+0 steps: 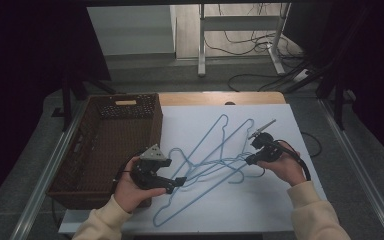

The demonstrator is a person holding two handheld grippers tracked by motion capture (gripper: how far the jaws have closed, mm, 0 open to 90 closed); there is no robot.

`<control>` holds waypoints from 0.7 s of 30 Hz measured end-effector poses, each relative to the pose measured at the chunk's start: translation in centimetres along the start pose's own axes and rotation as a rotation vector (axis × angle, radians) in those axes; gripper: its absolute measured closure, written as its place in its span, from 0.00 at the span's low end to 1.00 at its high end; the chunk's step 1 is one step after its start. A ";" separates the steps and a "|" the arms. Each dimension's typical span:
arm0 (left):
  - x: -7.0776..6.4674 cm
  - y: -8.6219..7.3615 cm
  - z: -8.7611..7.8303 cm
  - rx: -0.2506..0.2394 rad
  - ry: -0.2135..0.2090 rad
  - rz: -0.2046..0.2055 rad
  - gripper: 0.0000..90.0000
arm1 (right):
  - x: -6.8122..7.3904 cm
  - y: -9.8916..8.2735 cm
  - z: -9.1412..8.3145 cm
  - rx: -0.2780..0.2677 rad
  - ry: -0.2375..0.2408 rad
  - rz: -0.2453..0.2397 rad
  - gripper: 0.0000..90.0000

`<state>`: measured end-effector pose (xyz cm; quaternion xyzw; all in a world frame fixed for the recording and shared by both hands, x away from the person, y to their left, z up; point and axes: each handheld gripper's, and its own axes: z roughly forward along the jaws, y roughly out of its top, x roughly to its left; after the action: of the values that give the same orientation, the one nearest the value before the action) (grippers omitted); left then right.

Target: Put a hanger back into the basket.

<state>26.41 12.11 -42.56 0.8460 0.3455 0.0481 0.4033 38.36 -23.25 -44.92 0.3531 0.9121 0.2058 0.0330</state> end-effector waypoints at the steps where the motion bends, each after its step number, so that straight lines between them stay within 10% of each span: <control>1: 0.0 0.0 0.0 0.000 0.000 0.000 0.22 | 0.1 -0.1 0.0 0.000 0.002 0.001 0.96; 21: -0.9 0.4 2.2 0.042 -0.018 0.020 0.23 | 1.4 -1.0 -0.8 0.009 0.002 -0.001 0.96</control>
<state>26.70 9.94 -43.59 0.8582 0.3342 0.0373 0.3878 36.50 -23.26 -44.48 0.3524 0.9132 0.2022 0.0305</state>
